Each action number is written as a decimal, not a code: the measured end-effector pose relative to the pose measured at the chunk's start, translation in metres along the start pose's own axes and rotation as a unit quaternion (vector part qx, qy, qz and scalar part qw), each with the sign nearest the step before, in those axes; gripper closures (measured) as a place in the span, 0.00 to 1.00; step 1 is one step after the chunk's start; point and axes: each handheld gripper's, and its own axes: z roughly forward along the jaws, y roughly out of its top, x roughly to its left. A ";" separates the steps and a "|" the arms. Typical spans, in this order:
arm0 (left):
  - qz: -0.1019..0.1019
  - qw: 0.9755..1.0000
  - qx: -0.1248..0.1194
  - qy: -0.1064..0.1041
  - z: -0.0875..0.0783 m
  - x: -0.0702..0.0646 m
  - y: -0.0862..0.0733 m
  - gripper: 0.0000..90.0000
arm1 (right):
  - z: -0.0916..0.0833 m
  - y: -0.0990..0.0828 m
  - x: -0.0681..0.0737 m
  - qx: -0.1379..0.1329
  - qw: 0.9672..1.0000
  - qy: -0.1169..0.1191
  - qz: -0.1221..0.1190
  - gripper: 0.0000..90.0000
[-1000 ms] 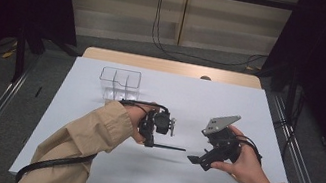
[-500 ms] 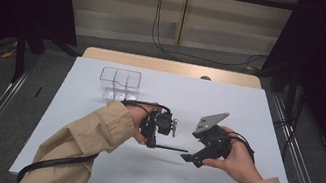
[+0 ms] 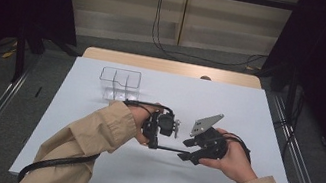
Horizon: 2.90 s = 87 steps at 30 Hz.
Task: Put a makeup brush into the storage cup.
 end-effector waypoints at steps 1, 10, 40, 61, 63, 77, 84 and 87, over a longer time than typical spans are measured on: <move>0.008 1.000 0.006 0.001 0.000 0.001 0.001 0.94 | 0.001 0.000 0.000 -0.001 1.000 0.004 -0.003 0.65; 0.004 1.000 -0.007 -0.002 -0.001 0.001 0.001 0.94 | 0.005 0.005 0.001 0.011 1.000 -0.009 -0.023 0.74; 0.007 0.997 -0.073 -0.010 -0.024 0.004 -0.005 0.93 | 0.015 0.002 0.001 0.039 0.999 0.010 -0.022 0.93; -0.016 0.995 -0.101 0.000 -0.032 0.010 -0.014 0.86 | 0.020 -0.003 0.003 0.032 0.999 0.013 -0.029 0.95; -0.020 0.994 -0.103 0.003 -0.033 0.010 -0.016 0.83 | 0.019 -0.003 0.003 0.028 0.999 0.009 -0.028 0.95; -0.045 0.991 -0.121 0.026 -0.035 0.013 -0.032 0.51 | 0.017 -0.007 0.001 0.028 0.999 0.002 -0.028 0.95; -0.053 0.990 -0.129 0.035 -0.035 0.014 -0.036 0.30 | 0.015 -0.009 -0.001 0.028 0.999 -0.002 -0.023 0.95; -0.056 0.987 -0.144 0.035 -0.036 0.015 -0.039 0.21 | 0.015 -0.010 -0.001 0.026 0.999 -0.003 -0.022 0.95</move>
